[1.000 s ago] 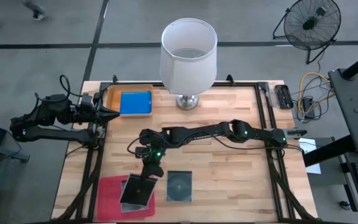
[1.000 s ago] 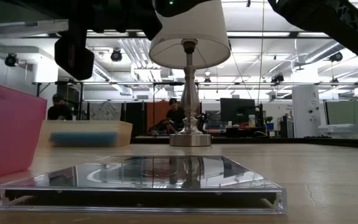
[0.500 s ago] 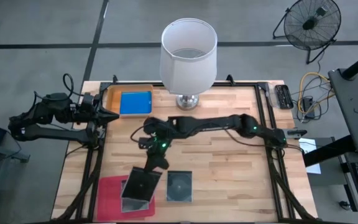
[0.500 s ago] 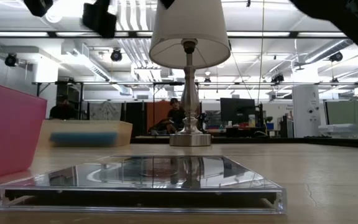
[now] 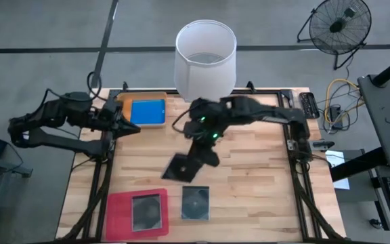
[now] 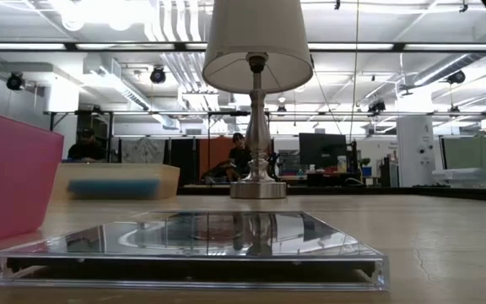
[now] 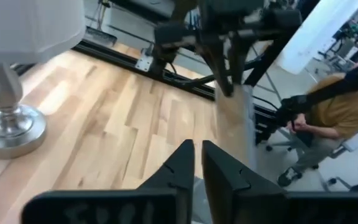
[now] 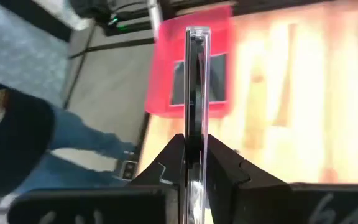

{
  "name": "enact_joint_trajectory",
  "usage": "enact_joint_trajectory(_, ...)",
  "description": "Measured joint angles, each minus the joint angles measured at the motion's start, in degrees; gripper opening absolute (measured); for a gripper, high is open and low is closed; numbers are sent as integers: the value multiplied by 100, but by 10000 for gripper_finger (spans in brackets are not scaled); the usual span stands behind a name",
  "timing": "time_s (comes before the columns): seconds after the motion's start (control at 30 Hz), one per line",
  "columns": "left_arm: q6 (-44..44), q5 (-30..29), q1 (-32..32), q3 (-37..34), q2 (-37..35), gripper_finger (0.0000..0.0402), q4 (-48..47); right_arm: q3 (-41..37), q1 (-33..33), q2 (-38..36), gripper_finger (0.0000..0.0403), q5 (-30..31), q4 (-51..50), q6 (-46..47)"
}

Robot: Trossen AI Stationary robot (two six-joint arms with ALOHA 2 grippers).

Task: Pick & place jewel cases by type
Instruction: Put the top black cd case into the pink bin

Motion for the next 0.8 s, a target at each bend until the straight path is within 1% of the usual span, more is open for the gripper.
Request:
enact_joint_trajectory(0.13,72,26,-1,590,493,58,-52,-2,-152,-301,28,184,-62,-1)
enact_joint_trajectory(0.3,247,24,-2,1353,1144,142,-325,-4,-297,-551,28,357,-71,21)
enact_joint_trajectory(0.47,415,17,-1,2159,1772,213,-1233,-7,-344,-648,28,474,-427,-49)
enact_joint_trajectory(0.53,438,17,0,2437,1985,231,-1548,-7,-358,-648,28,568,-621,-98)
enact_joint_trajectory(0.6,436,18,-2,2625,2185,242,-1600,-11,-361,-647,28,743,-749,-167)
enact_joint_trajectory(0.67,404,70,0,2769,2347,246,-1613,-11,-363,-646,28,891,-780,-224)
enact_joint_trajectory(0.8,324,432,-2,2893,2582,248,-1602,-11,-375,-647,28,1079,-755,-326)
